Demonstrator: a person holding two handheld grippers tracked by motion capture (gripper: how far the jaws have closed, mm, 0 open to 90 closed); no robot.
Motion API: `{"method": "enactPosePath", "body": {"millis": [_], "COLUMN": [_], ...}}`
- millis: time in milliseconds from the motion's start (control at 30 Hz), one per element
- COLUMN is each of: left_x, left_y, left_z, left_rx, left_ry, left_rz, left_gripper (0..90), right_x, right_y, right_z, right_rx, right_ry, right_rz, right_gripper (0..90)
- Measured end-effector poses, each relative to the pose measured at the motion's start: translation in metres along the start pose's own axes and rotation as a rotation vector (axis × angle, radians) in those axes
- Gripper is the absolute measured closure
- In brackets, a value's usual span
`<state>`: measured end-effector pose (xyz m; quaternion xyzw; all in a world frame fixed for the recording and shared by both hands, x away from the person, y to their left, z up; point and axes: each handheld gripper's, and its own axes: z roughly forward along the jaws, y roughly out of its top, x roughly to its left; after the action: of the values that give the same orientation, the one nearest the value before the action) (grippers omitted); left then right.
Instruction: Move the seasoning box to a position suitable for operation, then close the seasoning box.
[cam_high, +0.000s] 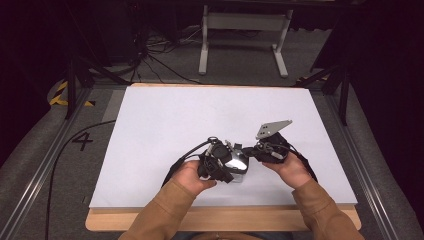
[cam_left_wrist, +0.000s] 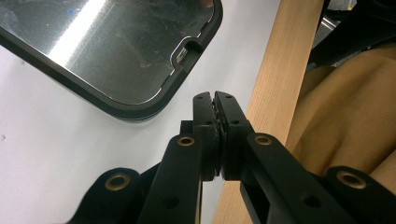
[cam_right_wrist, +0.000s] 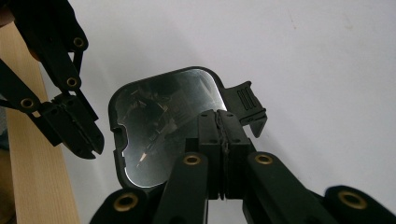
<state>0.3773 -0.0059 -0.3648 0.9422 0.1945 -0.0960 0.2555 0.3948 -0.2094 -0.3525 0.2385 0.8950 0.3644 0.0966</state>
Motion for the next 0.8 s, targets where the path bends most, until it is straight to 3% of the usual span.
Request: {"method": "enactPosePath", "body": {"millis": [67,200,233,267,300,467,633,800], "left_x": [0.001,0.002,0.004,0.004,0.008,0.016,0.025,0.04], "left_y": [0.0,-0.004,-0.007,-0.007,-0.01,-0.019,-0.031,-0.047], "left_z": [-0.002,-0.015,-0.027,-0.027,-0.038,-0.06,-0.083,-0.1], "left_rx": [-0.004,-0.031,-0.065,-0.065,-0.104,-0.175,-0.256,-0.329], "left_ry": [0.001,0.017,0.033,0.033,0.047,0.082,0.175,0.256], "left_rz": [0.013,-0.004,-0.015,-0.015,-0.022,-0.051,-0.111,-0.176], "left_gripper": [87.6,87.3,87.3,87.2,87.2,87.2,84.9,84.4], "right_x": [0.0,-0.008,-0.01,-0.013,-0.015,-0.023,-0.026,-0.029], "right_y": [0.0,-0.001,-0.002,-0.004,-0.006,-0.015,-0.021,-0.028], "right_z": [-0.002,-0.017,-0.021,-0.025,-0.029,-0.038,-0.04,-0.031], "right_rx": [-0.009,-0.06,-0.073,-0.084,-0.088,-0.079,-0.05,0.007], "right_ry": [-0.008,-0.037,-0.047,-0.053,-0.056,-0.081,-0.095,-0.09], "right_rz": [-0.002,0.019,0.027,0.035,0.044,0.071,0.076,0.075], "right_gripper": [88.8,88.8,88.9,88.9,88.7,88.0,88.1,88.0]}}
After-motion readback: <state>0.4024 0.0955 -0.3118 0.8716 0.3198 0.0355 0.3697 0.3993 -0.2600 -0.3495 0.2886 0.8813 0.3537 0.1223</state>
